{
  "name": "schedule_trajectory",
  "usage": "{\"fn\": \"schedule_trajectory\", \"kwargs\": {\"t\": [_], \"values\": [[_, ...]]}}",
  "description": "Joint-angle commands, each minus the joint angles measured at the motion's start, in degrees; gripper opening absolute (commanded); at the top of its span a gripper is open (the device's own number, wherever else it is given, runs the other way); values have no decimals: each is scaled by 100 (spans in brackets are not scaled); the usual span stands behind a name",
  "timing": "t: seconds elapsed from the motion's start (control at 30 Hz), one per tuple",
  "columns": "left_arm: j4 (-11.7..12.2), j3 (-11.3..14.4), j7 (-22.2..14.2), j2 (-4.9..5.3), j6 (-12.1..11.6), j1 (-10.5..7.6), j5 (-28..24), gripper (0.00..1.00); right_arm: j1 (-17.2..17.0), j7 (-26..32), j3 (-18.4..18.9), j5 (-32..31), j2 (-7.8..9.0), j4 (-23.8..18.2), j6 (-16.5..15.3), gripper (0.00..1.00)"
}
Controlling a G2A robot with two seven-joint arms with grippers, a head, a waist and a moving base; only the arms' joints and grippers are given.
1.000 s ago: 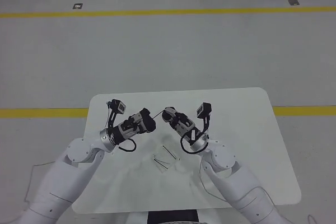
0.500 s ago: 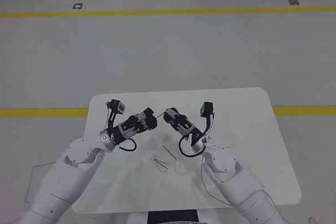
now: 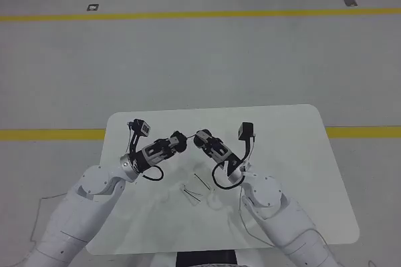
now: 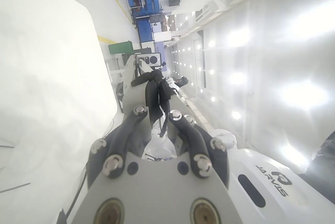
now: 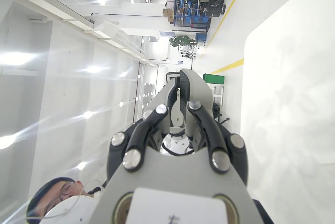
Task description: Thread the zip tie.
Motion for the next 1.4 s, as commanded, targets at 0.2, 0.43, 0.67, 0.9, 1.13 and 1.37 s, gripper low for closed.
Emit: {"fn": "schedule_trajectory", "kwargs": {"t": [0.2,0.43,0.67,0.9,1.13,1.37], "values": [[-5,-11,11,-8,65,12,42,6,-16,50,14,-133,-14,-35,-75,0],[15,-5,12,-17,98,16,65,4,-15,109,-24,-275,-30,-37,-64,0],[44,-4,8,-28,108,8,77,6,-17,133,-42,-358,-46,-29,-71,0],[76,10,-2,-40,119,-16,91,11,-15,175,-56,-389,-65,-11,-106,0],[129,19,-14,-53,115,-49,88,7,8,223,-85,-433,-83,23,-118,0],[173,39,-17,-69,113,-85,91,8,32,272,-100,-465,-101,59,-140,0]]}}
